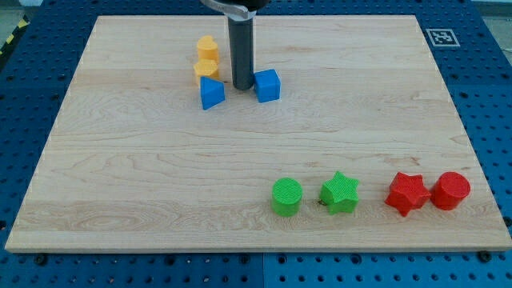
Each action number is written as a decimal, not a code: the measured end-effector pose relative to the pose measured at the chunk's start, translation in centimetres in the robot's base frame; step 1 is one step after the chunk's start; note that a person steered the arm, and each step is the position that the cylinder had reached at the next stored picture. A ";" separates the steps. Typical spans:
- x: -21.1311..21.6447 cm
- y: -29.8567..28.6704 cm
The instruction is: Move the blue cube to the vertical top of the green circle
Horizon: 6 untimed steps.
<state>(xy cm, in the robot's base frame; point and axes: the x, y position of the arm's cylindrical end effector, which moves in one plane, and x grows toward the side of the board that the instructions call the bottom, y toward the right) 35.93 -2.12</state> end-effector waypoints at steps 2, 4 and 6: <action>-2.0 6.1; -0.3 6.3; 3.7 6.1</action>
